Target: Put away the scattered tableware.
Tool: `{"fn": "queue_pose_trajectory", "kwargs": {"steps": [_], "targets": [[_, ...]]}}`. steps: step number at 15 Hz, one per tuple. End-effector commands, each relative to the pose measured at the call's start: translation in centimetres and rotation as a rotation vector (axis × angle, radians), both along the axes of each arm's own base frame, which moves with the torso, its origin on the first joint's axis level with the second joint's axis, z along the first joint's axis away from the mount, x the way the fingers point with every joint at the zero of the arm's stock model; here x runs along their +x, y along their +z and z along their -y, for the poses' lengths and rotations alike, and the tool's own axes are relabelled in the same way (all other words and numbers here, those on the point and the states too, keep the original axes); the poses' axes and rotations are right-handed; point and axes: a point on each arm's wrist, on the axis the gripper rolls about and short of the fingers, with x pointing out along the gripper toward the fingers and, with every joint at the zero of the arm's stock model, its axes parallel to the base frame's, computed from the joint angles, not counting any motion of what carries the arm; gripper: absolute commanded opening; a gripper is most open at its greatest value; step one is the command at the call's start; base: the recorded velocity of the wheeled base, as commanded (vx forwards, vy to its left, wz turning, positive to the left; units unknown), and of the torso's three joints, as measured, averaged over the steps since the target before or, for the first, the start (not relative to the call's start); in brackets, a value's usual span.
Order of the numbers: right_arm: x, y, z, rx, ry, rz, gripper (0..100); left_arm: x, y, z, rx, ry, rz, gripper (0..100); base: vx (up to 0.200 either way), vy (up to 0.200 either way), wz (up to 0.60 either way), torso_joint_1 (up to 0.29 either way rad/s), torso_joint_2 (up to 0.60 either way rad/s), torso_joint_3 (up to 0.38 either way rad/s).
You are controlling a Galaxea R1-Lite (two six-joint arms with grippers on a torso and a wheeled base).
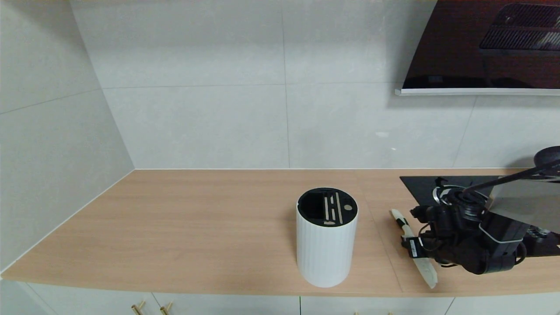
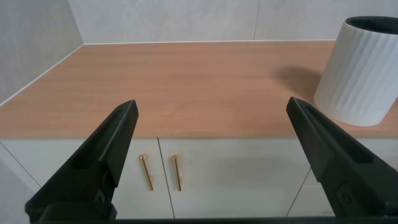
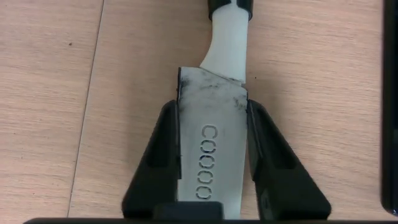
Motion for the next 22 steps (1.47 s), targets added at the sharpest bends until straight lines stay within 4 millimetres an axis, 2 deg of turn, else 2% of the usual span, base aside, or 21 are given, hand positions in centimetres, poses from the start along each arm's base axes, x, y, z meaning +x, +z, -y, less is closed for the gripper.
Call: {"fn": "queue_pose_trajectory", "kwargs": {"steps": [1, 4, 7, 10, 11, 12, 14, 15, 16, 20, 21, 22], "targets": [[0.0, -0.1, 0.0, -0.001, 0.001, -0.004, 0, 0.0, 0.0, 0.0, -0.001, 0.000, 0.000, 100, 0.000, 0.000, 0.00, 0.000, 0.00, 0.000], [0.0, 1.3, 0.0, 0.003, -0.005, 0.031, 0, 0.0, 0.0, 0.0, 0.001, 0.000, 0.000, 100, 0.000, 0.000, 0.00, 0.000, 0.00, 0.000], [-0.9, 5.7, -0.2, 0.026, -0.010, 0.121, 0, 0.0, 0.0, 0.0, -0.001, 0.000, 0.000, 100, 0.000, 0.000, 0.00, 0.000, 0.00, 0.000], [-4.0, 14.1, -1.4, 0.049, 0.033, 0.249, 0, 0.0, 0.0, 0.0, 0.001, 0.000, 0.000, 100, 0.000, 0.000, 0.00, 0.000, 0.00, 0.000], [-4.6, 15.6, -1.7, 0.055, 0.049, 0.268, 0, 0.0, 0.0, 0.0, 0.001, 0.000, 0.000, 100, 0.000, 0.000, 0.00, 0.000, 0.00, 0.000], [-5.7, 19.7, -3.0, 0.074, 0.099, 0.349, 0, 0.0, 0.0, 0.0, 0.005, 0.000, 0.000, 100, 0.000, 0.000, 0.00, 0.000, 0.00, 0.000], [-7.7, 24.8, -5.0, 0.106, 0.174, 0.437, 0, 0.0, 0.0, 0.0, 0.002, 0.000, 0.000, 100, 0.000, 0.000, 0.00, 0.000, 0.00, 0.000], [-8.9, 26.1, -5.7, 0.132, 0.209, 0.469, 0, 0.0, 0.0, 0.0, 0.002, 0.000, 0.000, 100, 0.000, 0.000, 0.00, 0.000, 0.00, 0.000], [-9.7, 26.5, -6.5, 0.166, 0.244, 0.472, 0, 0.0, 0.0, 0.0, 0.004, 0.000, 0.000, 100, 0.000, 0.000, 0.00, 0.000, 0.00, 0.000], [-11.3, 27.0, -8.4, 0.197, 0.327, 0.484, 0, -0.1, 0.3, 0.0, 0.010, -0.016, 0.012, 100, 0.000, 0.000, 0.00, 0.000, 0.00, 0.000], [-12.2, 27.7, -8.7, 0.212, 0.355, 0.504, 0, -0.8, 2.8, 0.2, -0.017, -0.114, 0.053, 100, 0.000, 0.000, 0.00, 0.000, 0.00, 0.000], [-12.5, 28.1, -9.3, 0.223, 0.383, 0.515, 0, -0.7, 4.7, 0.4, -0.039, -0.190, 0.000, 100, 0.000, 0.000, 0.00, 0.000, 0.00, 0.000]]}}
